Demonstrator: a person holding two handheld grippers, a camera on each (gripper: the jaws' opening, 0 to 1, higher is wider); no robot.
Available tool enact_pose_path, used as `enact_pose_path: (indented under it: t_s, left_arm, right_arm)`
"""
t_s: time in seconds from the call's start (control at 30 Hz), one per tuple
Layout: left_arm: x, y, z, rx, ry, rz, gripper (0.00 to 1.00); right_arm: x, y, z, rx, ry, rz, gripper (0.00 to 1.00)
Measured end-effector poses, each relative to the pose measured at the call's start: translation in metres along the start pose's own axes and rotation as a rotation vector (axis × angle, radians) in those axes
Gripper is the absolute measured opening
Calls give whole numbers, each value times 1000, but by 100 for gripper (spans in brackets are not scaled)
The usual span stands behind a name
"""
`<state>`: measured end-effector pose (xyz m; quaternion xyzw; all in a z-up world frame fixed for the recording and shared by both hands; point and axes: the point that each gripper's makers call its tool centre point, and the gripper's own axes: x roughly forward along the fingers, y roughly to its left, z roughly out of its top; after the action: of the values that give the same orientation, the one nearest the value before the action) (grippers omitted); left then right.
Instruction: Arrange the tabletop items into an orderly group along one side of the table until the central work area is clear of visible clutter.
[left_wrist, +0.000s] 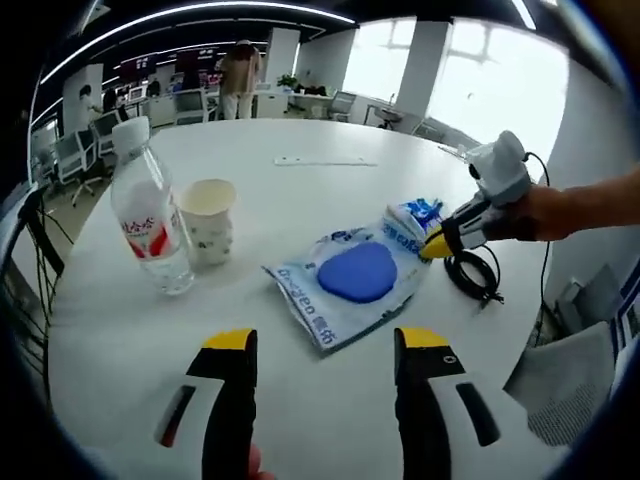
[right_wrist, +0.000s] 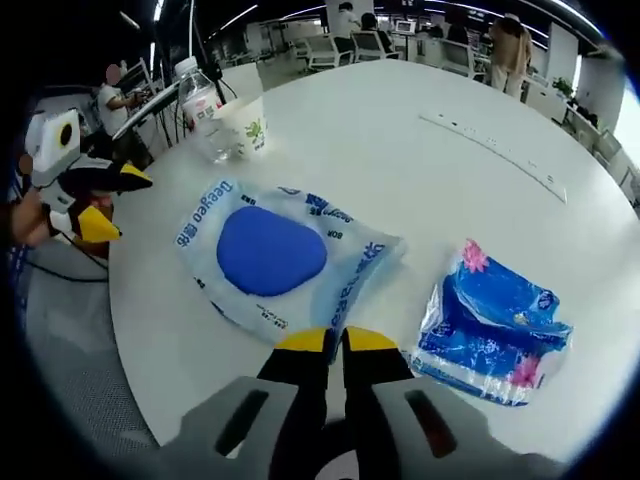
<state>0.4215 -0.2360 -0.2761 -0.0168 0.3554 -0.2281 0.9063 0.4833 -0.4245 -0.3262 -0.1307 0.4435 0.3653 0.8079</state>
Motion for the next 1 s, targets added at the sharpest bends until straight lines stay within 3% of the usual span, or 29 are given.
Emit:
enact_pose_path:
  t_s: [0.4,1.0]
  left_arm:
    - [26,0,-12,-11,38,-23,51]
    - [46,-1,-21,-20,79,-47,42]
  right_arm:
    - [-3,2,-7,19,0,-1,2]
    - [-3,5,-14,69,-25,-2,2]
